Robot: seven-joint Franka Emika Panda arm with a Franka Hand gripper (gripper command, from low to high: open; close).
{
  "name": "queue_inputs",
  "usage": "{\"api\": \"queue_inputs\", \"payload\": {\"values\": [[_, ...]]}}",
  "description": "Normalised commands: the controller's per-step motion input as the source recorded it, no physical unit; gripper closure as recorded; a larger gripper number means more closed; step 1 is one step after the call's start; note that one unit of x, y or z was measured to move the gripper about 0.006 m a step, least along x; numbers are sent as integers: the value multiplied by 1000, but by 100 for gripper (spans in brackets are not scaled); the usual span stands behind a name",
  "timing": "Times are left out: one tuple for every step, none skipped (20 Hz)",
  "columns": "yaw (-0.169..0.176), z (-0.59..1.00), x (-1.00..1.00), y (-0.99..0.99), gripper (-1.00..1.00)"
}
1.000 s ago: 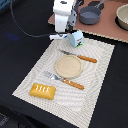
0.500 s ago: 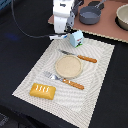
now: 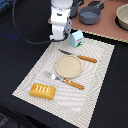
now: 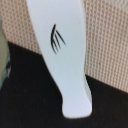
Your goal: Interact with the objects in diverse but meaningful ways.
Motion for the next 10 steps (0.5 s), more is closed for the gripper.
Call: {"api": "queue_inputs", "payload": {"values": [[43,-420,-363,0,-100],[42,-411,-357,0,-100],[43,-391,-343,0,100],[43,-397,-337,0,100],[44,-397,-340,0,100],[44,-391,-334,0,100],[46,-371,-291,0,100],[45,-366,-311,0,100],[47,-340,-257,0,100],[49,-340,-266,0,100]]}}
